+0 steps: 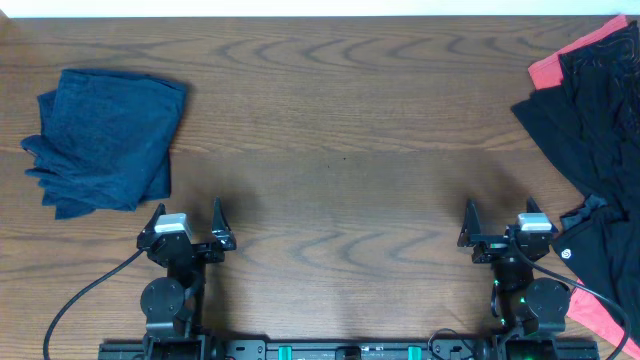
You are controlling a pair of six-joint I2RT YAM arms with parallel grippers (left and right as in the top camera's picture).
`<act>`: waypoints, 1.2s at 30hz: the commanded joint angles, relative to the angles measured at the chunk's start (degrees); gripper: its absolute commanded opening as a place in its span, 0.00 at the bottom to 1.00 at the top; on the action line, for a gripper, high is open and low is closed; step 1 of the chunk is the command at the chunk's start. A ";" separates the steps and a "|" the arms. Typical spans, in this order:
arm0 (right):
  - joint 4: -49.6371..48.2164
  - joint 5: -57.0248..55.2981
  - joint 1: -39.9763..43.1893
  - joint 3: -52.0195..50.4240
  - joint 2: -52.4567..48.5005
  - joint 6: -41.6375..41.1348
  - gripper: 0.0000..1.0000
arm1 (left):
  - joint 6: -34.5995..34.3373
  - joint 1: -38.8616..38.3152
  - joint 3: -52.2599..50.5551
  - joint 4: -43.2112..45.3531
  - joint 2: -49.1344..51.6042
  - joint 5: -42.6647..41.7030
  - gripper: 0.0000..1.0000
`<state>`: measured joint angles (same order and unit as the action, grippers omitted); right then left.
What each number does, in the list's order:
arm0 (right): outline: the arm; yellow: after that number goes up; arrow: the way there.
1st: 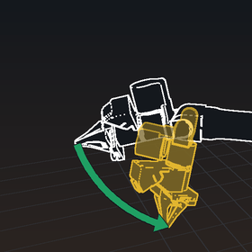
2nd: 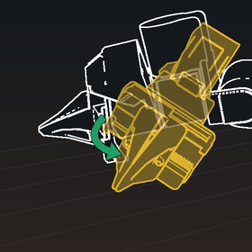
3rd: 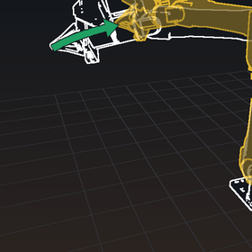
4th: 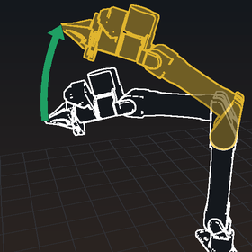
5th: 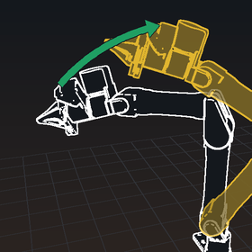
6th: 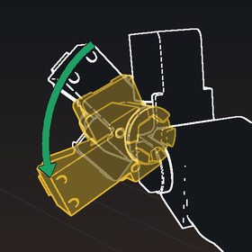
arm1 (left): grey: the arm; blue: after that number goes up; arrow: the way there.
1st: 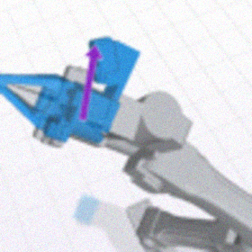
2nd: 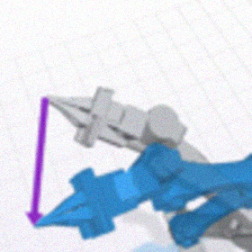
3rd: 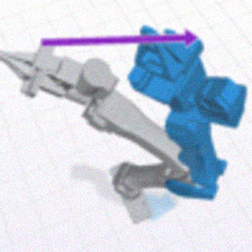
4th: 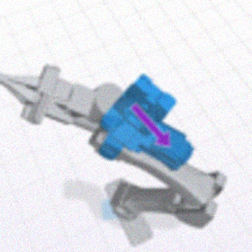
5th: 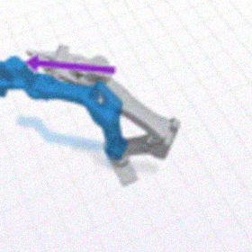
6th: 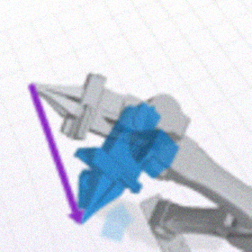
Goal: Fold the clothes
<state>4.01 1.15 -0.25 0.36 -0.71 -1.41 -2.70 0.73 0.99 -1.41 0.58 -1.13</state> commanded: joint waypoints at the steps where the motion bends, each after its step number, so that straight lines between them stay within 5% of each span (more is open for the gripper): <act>1: 0.22 0.39 -0.52 -0.04 0.31 0.37 0.99 | 0.96 0.04 -0.76 -2.43 -0.35 0.72 0.98; 16: 0.31 -0.70 -0.52 -0.04 0.28 -0.04 0.99 | 0.96 0.04 -0.76 -2.62 -0.35 0.68 0.98; 28: 0.90 -0.26 -0.52 0.42 -0.24 -8.04 0.99 | -2.43 0.04 -0.50 -2.93 -0.35 0.07 0.98; 36: 10.71 -5.64 -0.52 8.07 -2.27 -8.02 0.99 | -2.51 0.04 6.67 -13.40 2.27 0.07 0.98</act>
<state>13.08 -1.08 -0.25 4.73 -1.76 -8.43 -4.51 0.73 5.23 -12.23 1.28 -1.45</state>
